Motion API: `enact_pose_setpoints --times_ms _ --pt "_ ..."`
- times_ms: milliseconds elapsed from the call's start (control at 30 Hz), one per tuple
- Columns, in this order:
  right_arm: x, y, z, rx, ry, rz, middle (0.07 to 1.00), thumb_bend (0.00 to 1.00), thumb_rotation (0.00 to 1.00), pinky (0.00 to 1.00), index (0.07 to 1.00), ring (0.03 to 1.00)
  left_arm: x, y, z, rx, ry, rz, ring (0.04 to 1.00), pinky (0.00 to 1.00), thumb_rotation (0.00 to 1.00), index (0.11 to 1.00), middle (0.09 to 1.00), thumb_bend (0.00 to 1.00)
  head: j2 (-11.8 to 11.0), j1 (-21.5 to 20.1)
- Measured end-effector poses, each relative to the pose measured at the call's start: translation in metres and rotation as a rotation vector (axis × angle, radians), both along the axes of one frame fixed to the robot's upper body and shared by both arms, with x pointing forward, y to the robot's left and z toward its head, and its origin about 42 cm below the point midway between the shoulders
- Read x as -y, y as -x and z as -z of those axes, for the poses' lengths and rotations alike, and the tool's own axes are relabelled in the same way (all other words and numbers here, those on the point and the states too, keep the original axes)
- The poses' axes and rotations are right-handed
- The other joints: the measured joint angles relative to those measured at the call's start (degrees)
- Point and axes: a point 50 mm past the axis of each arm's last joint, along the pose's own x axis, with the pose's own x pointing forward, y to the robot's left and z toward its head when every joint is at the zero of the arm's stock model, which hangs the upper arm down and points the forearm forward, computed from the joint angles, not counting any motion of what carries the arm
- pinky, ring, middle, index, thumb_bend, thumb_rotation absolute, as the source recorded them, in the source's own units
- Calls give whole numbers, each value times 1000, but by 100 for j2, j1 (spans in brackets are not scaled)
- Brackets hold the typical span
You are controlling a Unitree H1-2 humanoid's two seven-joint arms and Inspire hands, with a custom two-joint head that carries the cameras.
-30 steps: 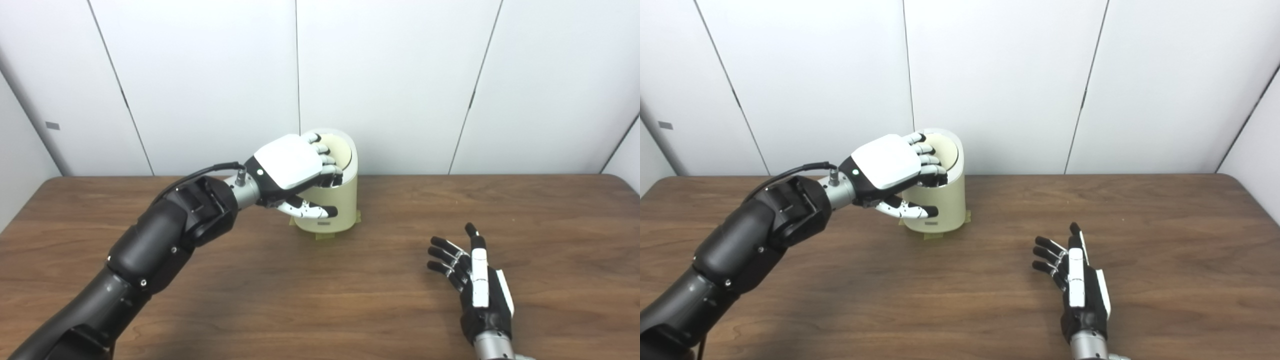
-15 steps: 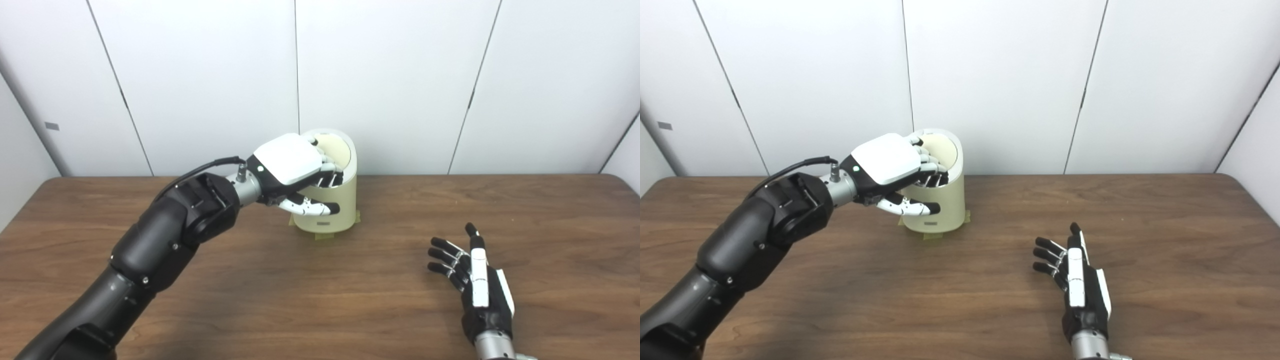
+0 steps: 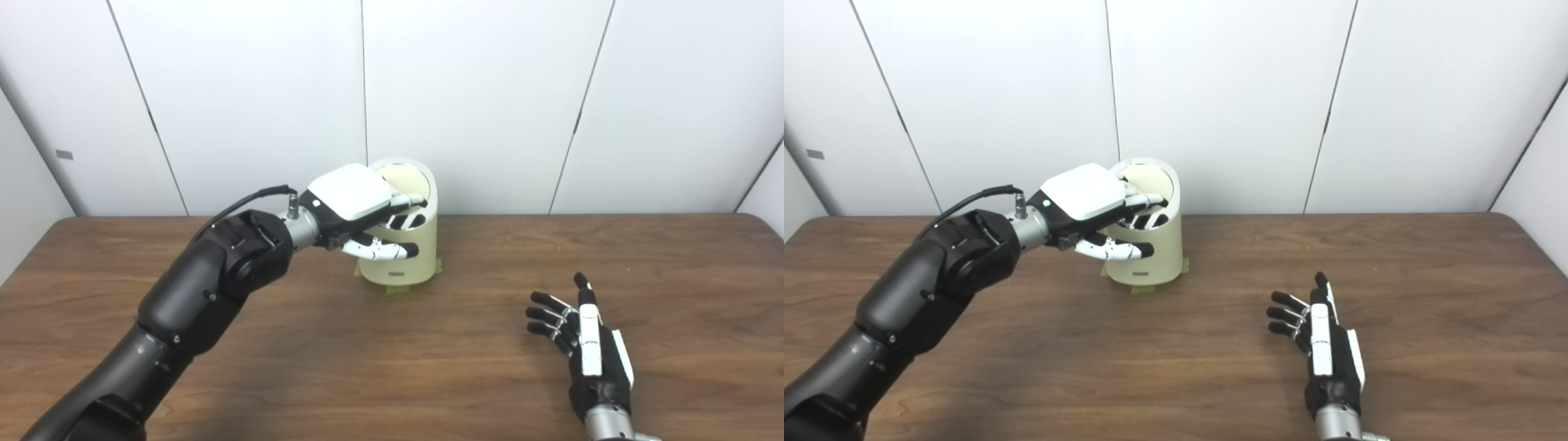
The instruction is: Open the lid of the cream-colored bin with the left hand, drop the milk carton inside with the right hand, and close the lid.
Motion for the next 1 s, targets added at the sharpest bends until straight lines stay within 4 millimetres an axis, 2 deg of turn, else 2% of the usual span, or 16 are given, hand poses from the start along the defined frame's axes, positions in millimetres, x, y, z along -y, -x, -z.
enact_pose_setpoints --times_ms 300,400,533,667,733,800,900,1000 --pt "0 -1 0 11 -22 14 680 474 981 560 976 620 4 6 -3 9 1 7 856 911 1000 954 859 458 27 17" --pt "2 -1 0 14 -37 13 689 479 984 572 968 618 2 10 -4 21 42 -6 842 852 1000 913 842 444 53 18" --pt "5 1 -4 4 -67 6 685 471 965 568 963 609 -1 21 -7 31 226 -33 844 801 1000 887 846 425 79 26" --pt "7 4 -8 -11 -71 -10 696 464 963 576 954 606 -7 39 -29 48 527 -85 866 749 998 886 883 395 140 88" --pt "9 7 -9 -22 -69 -16 703 453 965 575 943 619 -11 52 -35 30 676 -112 889 778 986 902 903 363 167 97" --pt "10 9 -12 -23 -62 -19 708 442 964 583 931 647 -17 66 -29 -17 820 -150 910 823 996 917 914 339 202 97" --pt "13 9 -15 -14 -38 -33 722 462 927 608 922 686 -28 83 -5 -137 979 -252 937 918 1000 944 923 391 194 167" --pt "16 9 -17 -10 -23 -50 733 477 885 627 908 702 -43 106 27 -233 1089 -375 923 882 1000 948 910 414 150 246"
